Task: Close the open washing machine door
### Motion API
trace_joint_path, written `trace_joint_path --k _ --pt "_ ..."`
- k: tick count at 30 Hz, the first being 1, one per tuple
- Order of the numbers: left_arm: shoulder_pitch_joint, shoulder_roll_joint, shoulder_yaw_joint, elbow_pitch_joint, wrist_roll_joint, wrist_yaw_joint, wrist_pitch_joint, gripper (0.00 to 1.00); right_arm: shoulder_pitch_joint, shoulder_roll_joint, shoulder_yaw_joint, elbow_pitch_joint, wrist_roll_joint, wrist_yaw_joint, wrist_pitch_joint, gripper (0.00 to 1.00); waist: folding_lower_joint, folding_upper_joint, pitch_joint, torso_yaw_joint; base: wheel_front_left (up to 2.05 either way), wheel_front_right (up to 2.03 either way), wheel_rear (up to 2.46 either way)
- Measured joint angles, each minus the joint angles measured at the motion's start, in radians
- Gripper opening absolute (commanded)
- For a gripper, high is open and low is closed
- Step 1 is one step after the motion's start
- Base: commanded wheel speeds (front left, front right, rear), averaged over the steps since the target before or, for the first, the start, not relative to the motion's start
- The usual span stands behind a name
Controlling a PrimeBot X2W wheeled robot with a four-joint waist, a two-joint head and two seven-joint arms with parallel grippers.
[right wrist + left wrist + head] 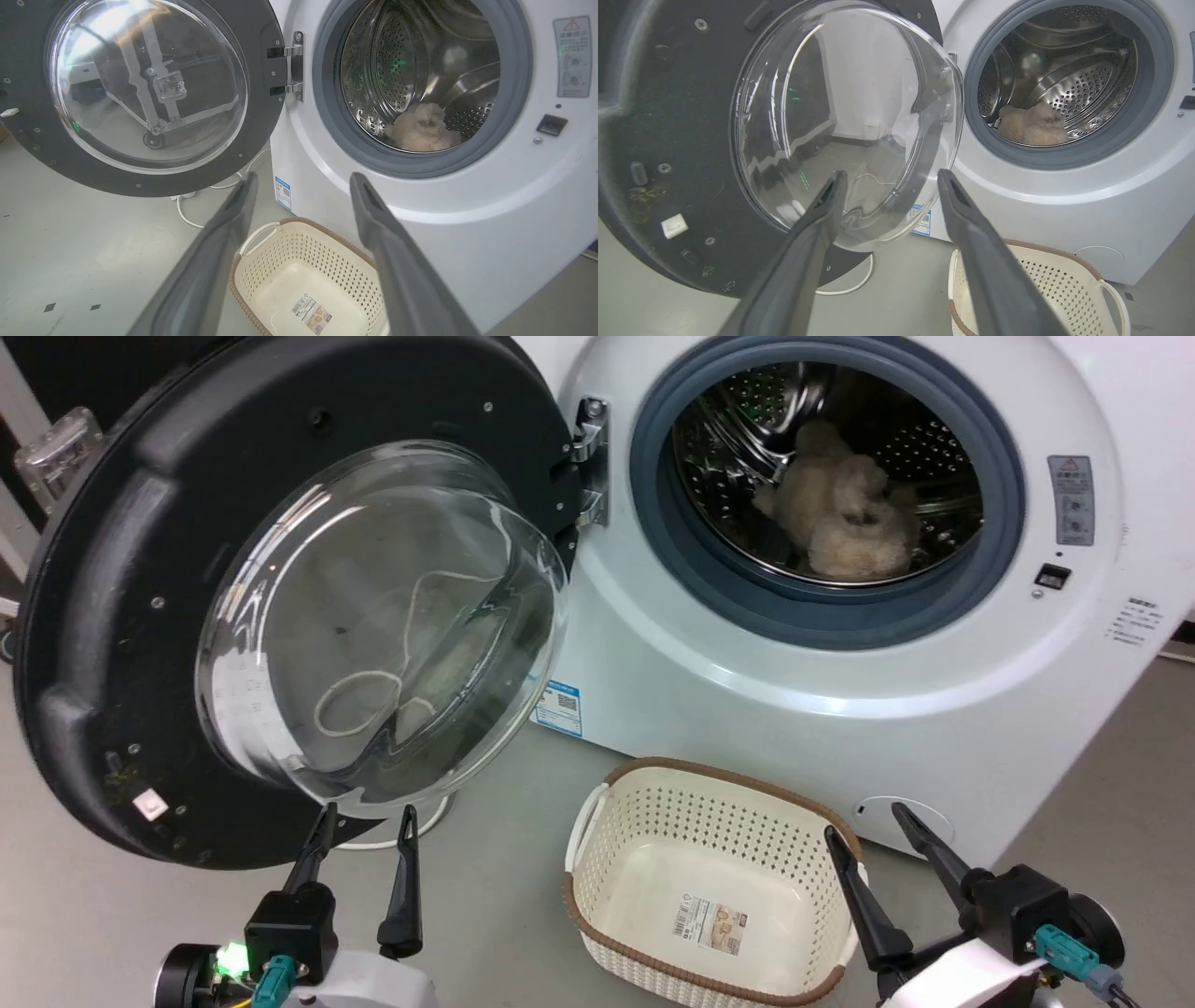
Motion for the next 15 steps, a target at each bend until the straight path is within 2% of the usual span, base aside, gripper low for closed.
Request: trace_joint_path --k 15 --pt "0.025 0.000 -0.006 -0.002 -0.001 0.002 -0.035 1.00 0.000 -0.015 0.054 0.027 0.025 0.000 -0.035 1.00 0.0000 0.0000 -0.005 0.068 0.00 0.00 0.00"
